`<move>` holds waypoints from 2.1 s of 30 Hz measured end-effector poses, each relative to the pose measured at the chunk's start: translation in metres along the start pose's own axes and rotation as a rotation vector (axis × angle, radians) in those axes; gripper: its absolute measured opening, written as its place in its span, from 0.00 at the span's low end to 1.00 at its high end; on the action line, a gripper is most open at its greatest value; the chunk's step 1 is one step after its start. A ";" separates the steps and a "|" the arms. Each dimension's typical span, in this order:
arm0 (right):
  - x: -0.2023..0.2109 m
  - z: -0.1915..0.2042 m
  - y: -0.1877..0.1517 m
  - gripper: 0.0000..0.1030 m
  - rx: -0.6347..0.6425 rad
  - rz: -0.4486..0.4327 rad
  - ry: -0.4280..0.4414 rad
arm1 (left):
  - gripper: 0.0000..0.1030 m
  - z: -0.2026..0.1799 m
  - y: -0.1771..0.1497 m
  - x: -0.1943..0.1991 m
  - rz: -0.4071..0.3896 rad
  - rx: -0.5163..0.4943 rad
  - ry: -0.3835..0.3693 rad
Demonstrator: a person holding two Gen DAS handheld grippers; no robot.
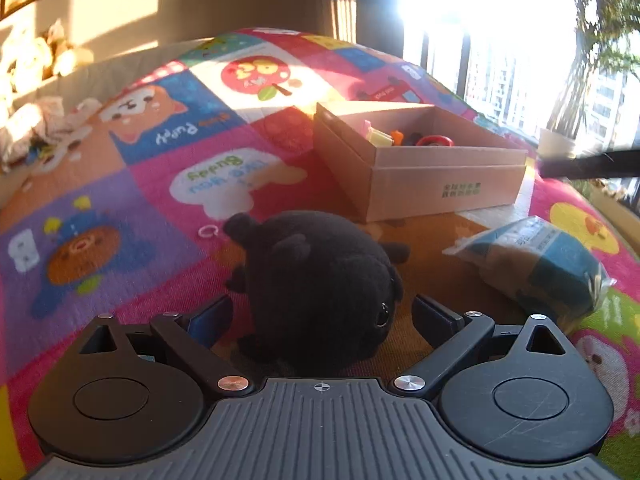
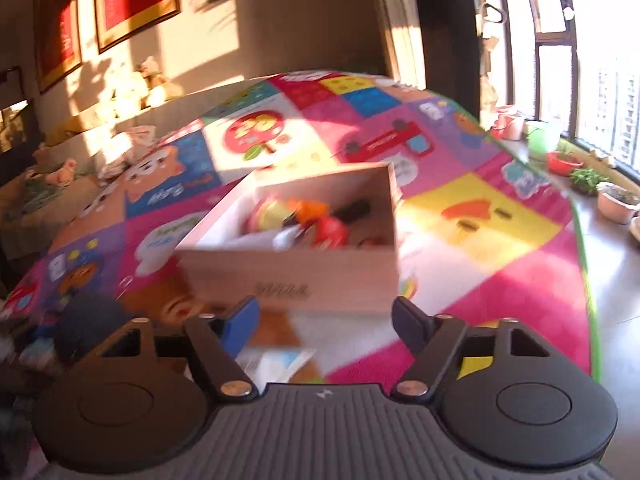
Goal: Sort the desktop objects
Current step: 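Carry the black plush with the left gripper while the right carries the blue packet toward the box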
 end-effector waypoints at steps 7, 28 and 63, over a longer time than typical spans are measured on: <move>-0.082 -0.004 0.049 0.49 -0.005 0.004 -0.164 | 0.98 0.010 -0.005 0.005 -0.038 0.071 -0.022; -0.086 0.016 0.021 0.39 -0.016 0.164 -0.023 | 0.99 0.020 -0.008 0.003 -0.046 0.143 -0.065; 0.020 0.041 -0.074 0.52 0.212 0.206 0.099 | 0.72 -0.025 0.022 -0.010 0.079 -0.061 0.069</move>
Point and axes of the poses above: each gripper's, at about its wrist camera, not at the fingertips, and x roughly against the way its jaws point, z to its left, y to its top, the point moved 1 cm from there along -x, roughly the way its jaws point, and after that the axes turned 14 degrees about -x, right-handed, at the moved point
